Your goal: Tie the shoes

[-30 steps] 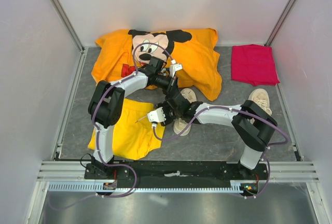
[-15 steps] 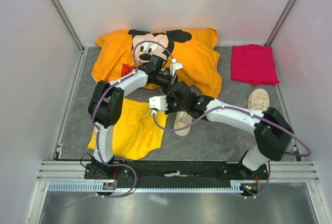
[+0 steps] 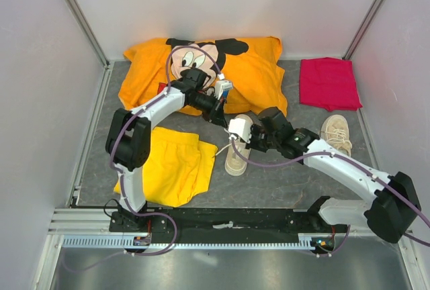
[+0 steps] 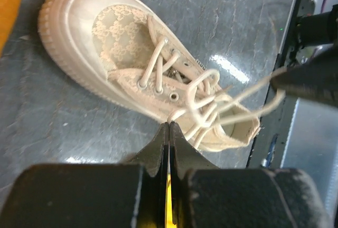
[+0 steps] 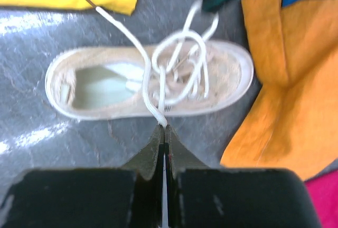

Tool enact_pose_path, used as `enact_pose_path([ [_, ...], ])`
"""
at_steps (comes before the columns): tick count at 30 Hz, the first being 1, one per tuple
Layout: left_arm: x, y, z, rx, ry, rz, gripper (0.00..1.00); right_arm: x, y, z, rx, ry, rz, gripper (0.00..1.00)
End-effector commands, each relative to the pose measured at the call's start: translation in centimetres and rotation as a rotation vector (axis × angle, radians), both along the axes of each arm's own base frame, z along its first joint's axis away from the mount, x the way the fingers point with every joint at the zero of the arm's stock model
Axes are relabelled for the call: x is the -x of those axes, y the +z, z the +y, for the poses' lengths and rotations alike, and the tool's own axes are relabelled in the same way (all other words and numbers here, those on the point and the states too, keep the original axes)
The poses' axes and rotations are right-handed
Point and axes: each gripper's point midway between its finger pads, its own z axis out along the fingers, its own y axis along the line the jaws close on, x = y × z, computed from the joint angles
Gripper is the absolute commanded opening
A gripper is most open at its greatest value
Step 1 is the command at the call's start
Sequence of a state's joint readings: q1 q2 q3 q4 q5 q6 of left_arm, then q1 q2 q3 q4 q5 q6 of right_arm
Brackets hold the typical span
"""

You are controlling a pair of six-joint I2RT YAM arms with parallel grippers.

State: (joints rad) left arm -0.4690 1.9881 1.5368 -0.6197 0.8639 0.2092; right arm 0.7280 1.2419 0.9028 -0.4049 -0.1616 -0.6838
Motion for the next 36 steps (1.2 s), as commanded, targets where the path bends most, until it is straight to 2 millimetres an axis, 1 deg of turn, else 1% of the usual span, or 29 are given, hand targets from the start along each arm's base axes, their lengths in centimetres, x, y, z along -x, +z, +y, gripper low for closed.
enact_pose_path([
  [1,-1.2,2.3,2.7,-0.038,-0.048,-0.194,0.01,1.3,-0.2,-2.3,-0.042,-0.092,0.081,0.0],
  [3,-1.8,2.0,3.7,-0.077,-0.078,-0.262,0.02,1.5,-0.5,-3.0,-0.046,-0.126,0.1,0.0],
  [5,-2.1,2.0,4.3,-0.1,-0.095,-0.288,0.02,1.6,-0.7,-4.1,-0.045,-0.158,0.112,0.0],
  [6,-2.7,2.0,5.1,-0.117,-0.092,-0.318,0.02,1.7,-0.9,-4.4,-0.044,-0.167,0.119,0.0],
  [7,-3.0,2.0,5.4,-0.122,-0.09,-0.326,0.01,1.9,-1.0,-4.8,-0.042,-0.177,0.122,0.0],
  [9,-3.8,2.0,6.5,-0.138,-0.061,-0.333,0.01,2.1,-1.0,-5.4,-0.039,-0.182,0.118,0.0],
  [11,-4.6,2.1,7.3,-0.146,-0.036,-0.339,0.02,2.3,-1.6,-6.0,-0.026,-0.194,0.127,0.0],
  [12,-5.3,2.1,8.2,-0.15,-0.005,-0.332,0.02,2.4,-1.6,-6.2,-0.027,-0.199,0.125,0.0],
  [13,-5.7,2.1,8.6,-0.152,0.009,-0.329,0.02,2.5,-1.9,-6.4,-0.024,-0.207,0.132,0.0],
  [15,-6.5,1.8,10.0,-0.168,0.04,-0.331,0.02,2.6,-2.1,-6.5,-0.028,-0.21,0.139,0.0],
  [18,-6.7,0.9,11.2,-0.201,0.05,-0.329,0.01,2.8,-2.6,-6.1,-0.042,-0.209,0.169,0.0],
  [20,-6.6,0.3,11.6,-0.221,0.047,-0.33,0.01,2.5,-2.8,-5.9,-0.052,-0.213,0.174,0.0],
  [21,-6.5,0.0,11.8,-0.224,0.048,-0.325,0.02,2.5,-3.5,-5.8,-0.047,-0.215,0.188,0.0],
  [25,-6.0,-0.3,11.4,-0.202,0.052,-0.296,0.02,2.5,-4.1,-5.1,-0.051,-0.187,0.218,0.0],
  [26,-5.8,-0.1,11.1,-0.183,0.054,-0.285,0.02,2.4,-4.3,-5.1,-0.035,-0.176,0.217,0.11],
  [28,-5.5,0.0,10.7,-0.165,0.054,-0.269,0.01,2.0,-4.3,-5.7,0.004,-0.173,0.214,0.26],
  [29,-5.3,0.1,10.3,-0.147,0.054,-0.256,0.01,1.7,-3.9,-5.8,0.022,-0.141,0.187,0.45],
  [30,-5.2,0.3,10.1,-0.139,0.055,-0.25,0.02,1.5,-2.7,-5.3,0.001,-0.105,0.167,0.55],
  [31,-5.0,0.3,9.9,-0.132,0.051,-0.246,0.02,2.2,-2.2,-5.2,0.009,-0.055,0.18,0.64],
  [32,-4.9,0.5,9.6,-0.122,0.048,-0.241,0.02,2.9,-1.2,-4.6,-0.004,0.031,0.168,0.79],
  [33,-4.6,0.6,9.3,-0.117,0.047,-0.235,0.02,2.9,0.8,-3.8,-0.013,0.126,0.114,0.88],
  [34,-4.5,0.7,9.1,-0.111,0.046,-0.238,0.02,3.8,1.6,-3.1,-0.034,0.172,0.132,0.93],
  [35,-4.4,0.9,8.9,-0.105,0.05,-0.232,0.02,3.8,1.9,-2.5,-0.034,0.193,0.14,0.95],
  [36,-4.2,0.8,8.8,-0.103,0.05,-0.228,0.02,4.1,3.1,-1.1,-0.029,0.256,0.114,0.95],
])
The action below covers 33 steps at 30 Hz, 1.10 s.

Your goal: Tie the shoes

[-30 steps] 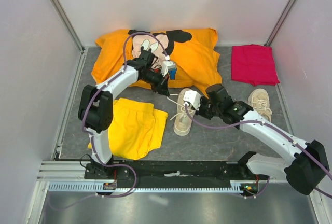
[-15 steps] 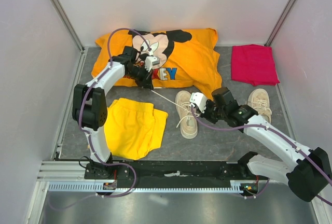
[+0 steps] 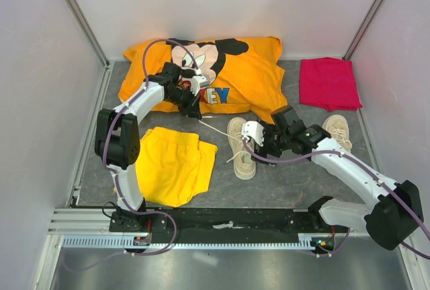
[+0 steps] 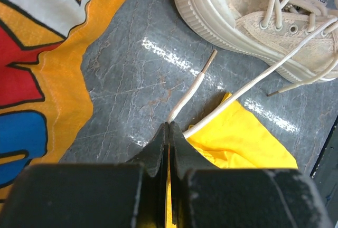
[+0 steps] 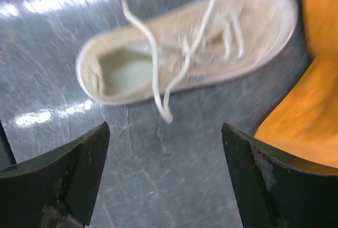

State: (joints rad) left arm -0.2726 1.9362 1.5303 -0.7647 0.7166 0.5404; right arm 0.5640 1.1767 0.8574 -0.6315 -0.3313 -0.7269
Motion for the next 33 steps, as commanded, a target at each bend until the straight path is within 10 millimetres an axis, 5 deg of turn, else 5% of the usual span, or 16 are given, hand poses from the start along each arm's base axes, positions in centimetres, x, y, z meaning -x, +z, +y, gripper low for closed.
enact_pose_path([
  [1,0.6,1.9,-1.4,0.066,-0.004,-0.016,0.02,1.3,5.6,4.5,-0.068,0.285,-0.085,0.95],
  [6,1.0,1.6,-1.9,0.099,0.027,0.044,0.02,2.1,2.8,8.6,0.047,0.465,-0.061,0.88],
  [12,1.4,1.2,-2.3,0.131,0.069,0.103,0.02,0.1,-0.7,12.1,0.209,0.586,-0.076,0.78],
  [21,1.3,1.3,-2.6,0.148,0.092,0.118,0.02,-1.7,-5.6,12.9,0.441,0.676,-0.141,0.72],
  [22,1.2,1.3,-2.6,0.147,0.091,0.116,0.02,-1.8,-5.7,12.8,0.465,0.676,-0.146,0.62],
  [24,1.1,1.2,-2.6,0.143,0.09,0.108,0.02,-1.9,-5.4,12.9,0.47,0.678,-0.136,0.42],
  [25,1.0,1.3,-2.6,0.144,0.087,0.107,0.02,-2.0,-5.2,13.0,0.469,0.673,-0.136,0.19],
  [26,0.9,1.3,-2.6,0.144,0.087,0.103,0.02,-2.1,-4.8,13.0,0.463,0.663,-0.138,0.07],
  [27,0.8,1.3,-2.5,0.143,0.09,0.103,0.02,-2.3,-4.1,13.3,0.449,0.648,-0.148,0.0],
  [32,0.5,1.9,-2.5,0.142,0.077,0.081,0.02,-3.1,1.1,12.8,0.252,0.477,-0.11,0.0],
  [33,0.6,2.0,-2.4,0.14,0.077,0.08,0.02,-4.2,1.8,11.6,0.228,0.409,-0.094,0.0],
])
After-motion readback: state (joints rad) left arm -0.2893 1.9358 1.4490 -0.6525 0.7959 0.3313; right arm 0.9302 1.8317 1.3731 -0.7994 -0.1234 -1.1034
